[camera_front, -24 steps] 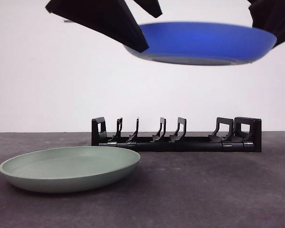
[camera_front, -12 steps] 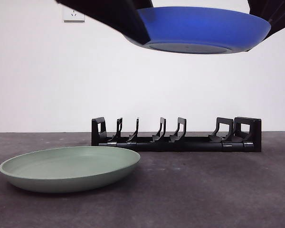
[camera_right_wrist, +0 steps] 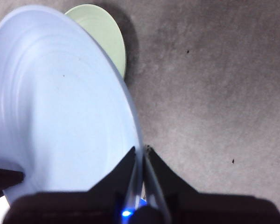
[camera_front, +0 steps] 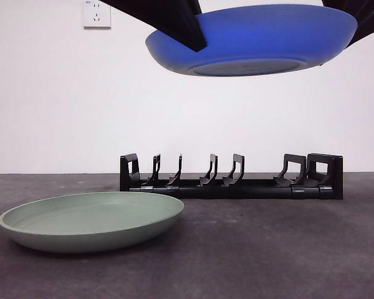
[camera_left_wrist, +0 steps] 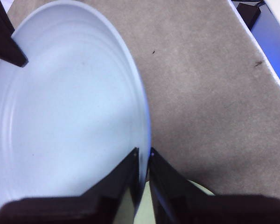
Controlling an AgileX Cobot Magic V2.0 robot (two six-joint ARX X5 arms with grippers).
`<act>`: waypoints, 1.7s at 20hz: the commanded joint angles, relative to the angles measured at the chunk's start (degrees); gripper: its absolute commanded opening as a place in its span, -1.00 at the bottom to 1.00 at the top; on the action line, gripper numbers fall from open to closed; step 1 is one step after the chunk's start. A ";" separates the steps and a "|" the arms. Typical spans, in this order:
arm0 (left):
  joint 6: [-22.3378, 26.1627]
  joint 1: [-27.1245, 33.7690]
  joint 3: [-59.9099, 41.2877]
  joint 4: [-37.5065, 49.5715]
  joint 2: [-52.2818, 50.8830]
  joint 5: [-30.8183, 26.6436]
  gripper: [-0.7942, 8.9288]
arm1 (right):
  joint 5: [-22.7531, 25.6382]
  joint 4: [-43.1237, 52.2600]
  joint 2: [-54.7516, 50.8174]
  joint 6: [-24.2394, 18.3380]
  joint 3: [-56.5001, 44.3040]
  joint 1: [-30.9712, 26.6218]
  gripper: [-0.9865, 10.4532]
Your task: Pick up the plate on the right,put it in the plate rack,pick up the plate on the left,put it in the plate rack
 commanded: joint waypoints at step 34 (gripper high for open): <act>-72.32 30.14 -0.02 54.66 10.16 27.06 -0.85 | 9.66 1.16 -12.22 1.57 23.76 -0.37 -0.22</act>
